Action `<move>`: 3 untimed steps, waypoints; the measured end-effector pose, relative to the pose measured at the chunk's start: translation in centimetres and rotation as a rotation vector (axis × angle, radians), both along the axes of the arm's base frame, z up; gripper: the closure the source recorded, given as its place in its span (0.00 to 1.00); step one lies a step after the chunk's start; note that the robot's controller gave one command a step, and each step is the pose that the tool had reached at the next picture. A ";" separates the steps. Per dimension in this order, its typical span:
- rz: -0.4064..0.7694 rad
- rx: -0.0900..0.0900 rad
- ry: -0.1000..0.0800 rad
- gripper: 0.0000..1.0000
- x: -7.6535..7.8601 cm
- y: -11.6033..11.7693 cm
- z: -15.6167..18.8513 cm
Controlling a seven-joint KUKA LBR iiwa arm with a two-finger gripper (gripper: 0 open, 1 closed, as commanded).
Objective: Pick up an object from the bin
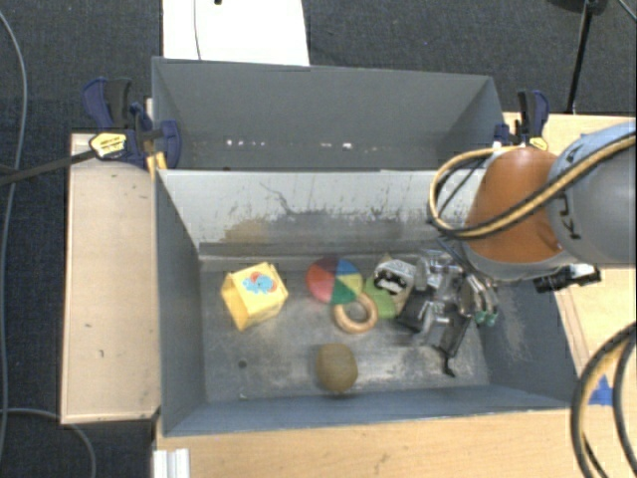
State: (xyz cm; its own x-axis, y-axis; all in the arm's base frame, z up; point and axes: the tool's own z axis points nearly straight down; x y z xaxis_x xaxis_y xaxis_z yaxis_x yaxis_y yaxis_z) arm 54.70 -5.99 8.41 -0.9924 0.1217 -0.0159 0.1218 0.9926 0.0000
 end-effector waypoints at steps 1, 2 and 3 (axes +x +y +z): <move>0.240 -0.008 -0.036 1.00 1.7 0.9 -2.0; 0.311 -0.006 -0.023 1.00 1.2 0.6 -1.7; 0.288 -0.004 -0.014 1.00 0.4 -0.5 2.3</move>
Offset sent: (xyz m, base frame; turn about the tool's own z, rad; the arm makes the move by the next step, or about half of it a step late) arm 0.0000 0.0000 0.0000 0.0000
